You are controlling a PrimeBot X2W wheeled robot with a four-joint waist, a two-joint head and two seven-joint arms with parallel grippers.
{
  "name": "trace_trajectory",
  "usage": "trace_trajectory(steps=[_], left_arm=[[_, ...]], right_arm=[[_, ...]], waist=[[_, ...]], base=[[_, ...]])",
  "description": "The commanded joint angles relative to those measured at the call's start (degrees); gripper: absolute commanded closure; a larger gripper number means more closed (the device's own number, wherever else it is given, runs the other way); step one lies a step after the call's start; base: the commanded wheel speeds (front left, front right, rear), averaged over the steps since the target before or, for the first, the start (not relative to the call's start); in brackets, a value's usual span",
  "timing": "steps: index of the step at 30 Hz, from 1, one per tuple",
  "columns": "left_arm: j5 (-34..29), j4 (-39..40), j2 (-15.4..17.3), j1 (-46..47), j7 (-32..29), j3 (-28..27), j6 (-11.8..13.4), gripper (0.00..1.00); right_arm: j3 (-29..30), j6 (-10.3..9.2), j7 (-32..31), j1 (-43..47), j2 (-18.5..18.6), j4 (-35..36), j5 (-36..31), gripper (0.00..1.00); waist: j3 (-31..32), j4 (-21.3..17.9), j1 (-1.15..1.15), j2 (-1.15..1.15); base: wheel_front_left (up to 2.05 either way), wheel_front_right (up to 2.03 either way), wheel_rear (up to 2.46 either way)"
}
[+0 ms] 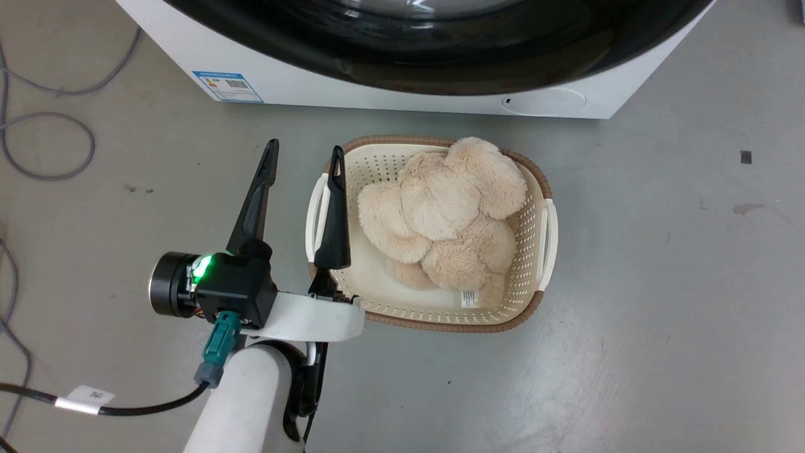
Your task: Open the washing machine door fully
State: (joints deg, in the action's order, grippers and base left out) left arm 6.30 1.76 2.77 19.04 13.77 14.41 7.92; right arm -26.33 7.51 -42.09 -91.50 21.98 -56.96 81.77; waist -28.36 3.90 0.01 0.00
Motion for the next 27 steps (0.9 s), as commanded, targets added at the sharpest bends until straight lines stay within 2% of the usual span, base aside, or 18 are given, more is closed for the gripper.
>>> trace_trajectory(steps=[1, 7, 27], left_arm=[[0.3, 0.1, 0.1, 1.5, 0.7, 0.4, 0.3, 0.00], [0.5, -0.3, 0.1, 1.7, 1.2, 0.5, 0.6, 0.00], [0.2, -2.6, 0.1, -3.7, 1.2, -1.4, -0.7, 0.00]], right_arm=[[-1.0, -0.02, -1.8, -1.7, 0.3, -1.0, 2.1, 1.00], [-2.1, -0.02, -6.9, -1.4, 1.5, -0.8, 6.4, 1.00], [-3.5, -0.02, -13.2, 16.9, 1.2, 9.4, 9.9, 1.00]], waist=[[0.1, 0.0, -0.01, 0.00], [0.6, -0.2, -0.01, 0.00], [9.6, -0.2, -0.01, 0.00]], base=[[0.00, 0.00, 0.00], [0.00, 0.00, 0.00], [0.00, 0.00, 0.00]])
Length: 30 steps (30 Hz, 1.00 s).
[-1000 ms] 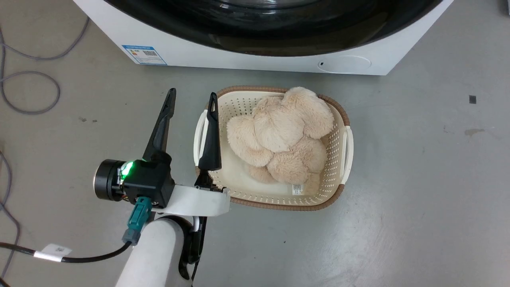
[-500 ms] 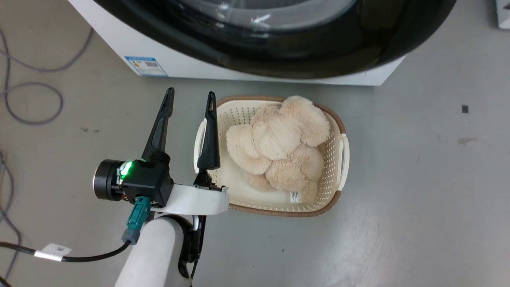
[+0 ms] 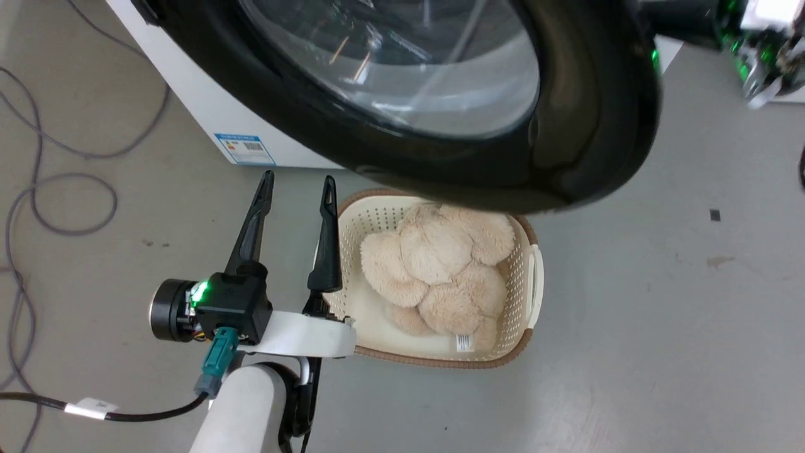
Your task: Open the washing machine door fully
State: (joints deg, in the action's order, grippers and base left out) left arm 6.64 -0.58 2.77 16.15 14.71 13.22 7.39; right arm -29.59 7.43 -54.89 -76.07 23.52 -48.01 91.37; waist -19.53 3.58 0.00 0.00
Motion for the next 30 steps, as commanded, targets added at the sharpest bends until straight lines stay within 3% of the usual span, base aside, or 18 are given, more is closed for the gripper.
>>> trace_trajectory(steps=[1, 14, 30], left_arm=[[-0.2, -0.4, 0.1, -1.1, 0.3, -0.3, -0.3, 0.00], [-1.3, -3.2, 0.1, -7.6, 0.3, -2.0, -2.4, 0.00], [-1.6, -5.8, 0.1, -11.1, 0.3, -3.6, -3.8, 0.00]], right_arm=[[-0.3, 0.06, -0.7, 2.5, -0.4, 1.0, 0.6, 1.00], [-1.8, 0.06, -2.2, 17.8, -2.2, 10.4, 4.8, 1.00], [-6.4, 0.06, 0.5, 31.6, -4.4, 25.3, 9.5, 1.00]], waist=[[1.3, 0.2, 0.00, 0.00], [10.0, 0.7, 0.00, 0.00], [13.4, 0.5, 0.00, 0.00]], base=[[0.00, 0.00, 0.00], [0.00, 0.00, 0.00], [0.00, 0.00, 0.00]])
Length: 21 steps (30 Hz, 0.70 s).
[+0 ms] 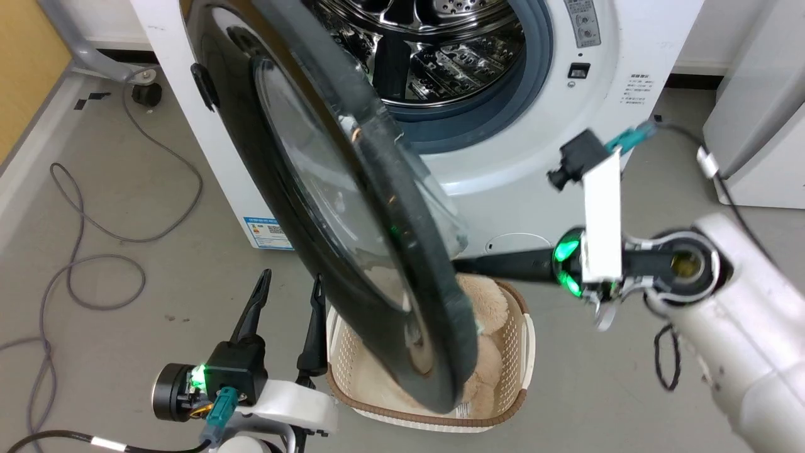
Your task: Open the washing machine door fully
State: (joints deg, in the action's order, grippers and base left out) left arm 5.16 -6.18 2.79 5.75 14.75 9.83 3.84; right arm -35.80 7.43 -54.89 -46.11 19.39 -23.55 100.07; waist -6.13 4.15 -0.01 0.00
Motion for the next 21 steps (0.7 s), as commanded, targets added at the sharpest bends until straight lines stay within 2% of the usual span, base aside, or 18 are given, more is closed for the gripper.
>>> trace_trajectory(steps=[1, 4, 8, 9, 10, 11, 15, 16, 21], left_arm=[[0.0, -0.3, 0.1, -0.7, 0.2, -0.3, -0.2, 0.00], [0.1, -0.5, 0.1, -0.7, 0.2, -0.3, -0.2, 0.00], [0.7, -0.8, 0.1, -0.8, 0.2, -0.2, 0.1, 0.00], [0.8, -0.8, 0.1, -0.9, 0.2, -0.3, 0.3, 0.00], [1.0, -0.9, 0.1, -1.1, 0.2, -0.4, 0.3, 0.00], [1.1, -1.0, 0.1, -1.2, 0.2, -0.4, 0.4, 0.00], [1.2, -1.6, 0.1, -1.9, 0.2, -1.0, 0.5, 0.00], [1.2, -1.6, 0.1, -1.9, 0.2, -1.0, 0.5, 0.00], [1.0, -2.4, 0.1, -2.3, 0.2, -1.5, 0.1, 0.00]], right_arm=[[-0.3, 0.06, 1.0, 2.4, -0.2, 1.6, 1.2, 1.00], [-0.1, 0.06, 2.9, 3.9, 0.3, 3.1, 1.7, 1.00], [4.2, 0.06, 15.2, 9.4, 0.9, 5.4, 1.6, 1.00], [5.5, 0.06, 18.5, 10.9, 0.8, 5.6, 1.5, 0.90], [6.7, 0.06, 21.9, 12.5, 0.6, 5.8, 1.2, 0.57], [7.7, 0.06, 24.6, 14.3, 0.4, 6.2, 1.2, 0.00], [12.5, 0.06, 37.2, 22.3, -1.0, 6.3, 0.8, 0.00], [12.5, 0.06, 37.2, 22.3, -1.0, 6.3, 0.8, 0.00], [16.9, 0.06, 53.6, 30.8, -2.3, 3.7, -3.1, 0.00]], waist=[[0.0, -0.1, 0.01, 0.00], [0.0, -0.3, 0.01, 0.00], [0.3, -0.5, 0.01, 0.00], [0.5, -0.7, 0.01, 0.00], [0.7, -0.8, 0.01, 0.00], [0.8, -1.0, 0.01, 0.00], [1.6, -1.8, 0.01, 0.00], [1.6, -1.8, 0.01, 0.00], [2.2, -2.4, 0.01, 0.00]], base=[[0.00, 0.00, 0.00], [0.00, 0.00, 0.00], [0.00, 0.00, 0.00], [0.00, 0.00, 0.00], [0.00, 0.00, 0.00], [0.00, 0.00, 0.00], [0.00, 0.00, 0.00], [0.00, 0.00, 0.00], [0.00, 0.00, 0.00]])
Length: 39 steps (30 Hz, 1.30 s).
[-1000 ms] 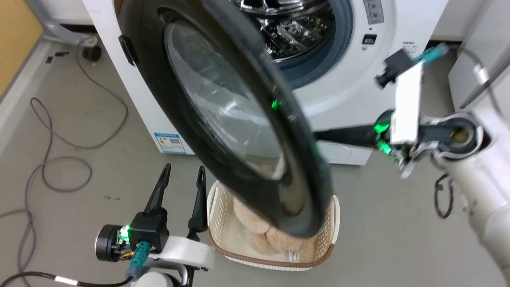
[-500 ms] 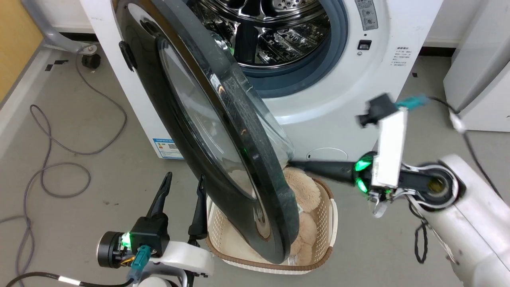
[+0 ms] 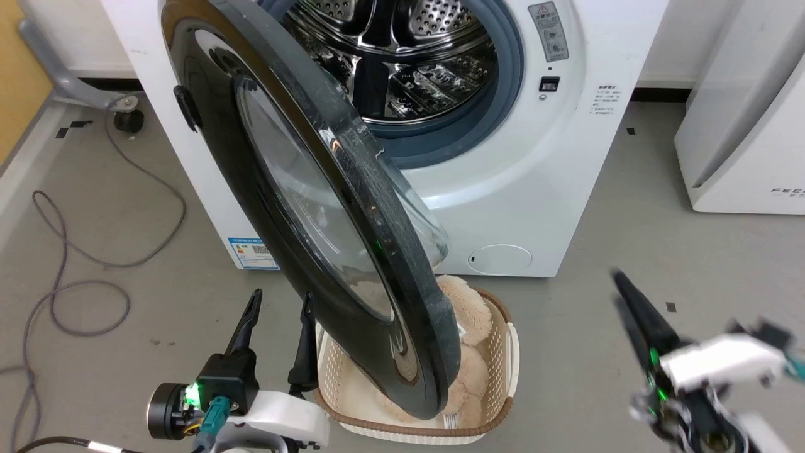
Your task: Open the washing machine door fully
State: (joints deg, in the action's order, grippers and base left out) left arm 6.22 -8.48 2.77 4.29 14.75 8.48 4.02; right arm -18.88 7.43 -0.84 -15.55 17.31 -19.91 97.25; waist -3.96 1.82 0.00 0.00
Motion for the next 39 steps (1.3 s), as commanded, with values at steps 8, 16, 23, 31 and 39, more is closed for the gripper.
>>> trace_trajectory(steps=[8, 16, 23, 31, 39], left_arm=[[-0.5, -1.1, 0.1, -1.0, 0.2, -1.2, -0.6, 0.00], [-0.4, -1.2, 0.1, -1.3, 0.2, -1.6, -0.6, 0.00], [-0.6, -1.3, 0.1, -1.2, 0.2, -1.6, -0.6, 0.00], [-1.0, -1.4, 0.1, -1.3, 0.2, -2.0, -0.8, 0.00], [-1.1, -1.6, 0.1, -1.5, 0.2, -2.0, -0.9, 0.00]], right_arm=[[5.1, 0.06, 15.7, 6.0, -0.2, -5.3, -18.2, 0.00], [26.7, 0.06, 15.8, 10.5, -9.4, 7.4, -59.7, 0.00], [27.5, 0.06, 15.2, 15.3, -13.8, 20.1, -82.6, 0.00], [21.7, 0.06, 10.3, 20.9, -14.4, 23.1, -90.2, 0.00], [20.6, 0.06, 10.7, 21.2, -14.4, 19.2, -88.3, 0.00]], waist=[[0.7, -0.8, 0.00, 0.00], [1.1, -1.0, 0.00, 0.00], [1.2, -0.8, 0.00, 0.00], [1.4, -0.9, 0.00, 0.00], [1.4, -1.2, 0.00, 0.00]], base=[[0.00, 0.00, 0.00], [0.00, 0.00, 0.00], [0.00, 0.00, 0.00], [0.00, 0.00, 0.00], [0.00, 0.00, 0.00]])
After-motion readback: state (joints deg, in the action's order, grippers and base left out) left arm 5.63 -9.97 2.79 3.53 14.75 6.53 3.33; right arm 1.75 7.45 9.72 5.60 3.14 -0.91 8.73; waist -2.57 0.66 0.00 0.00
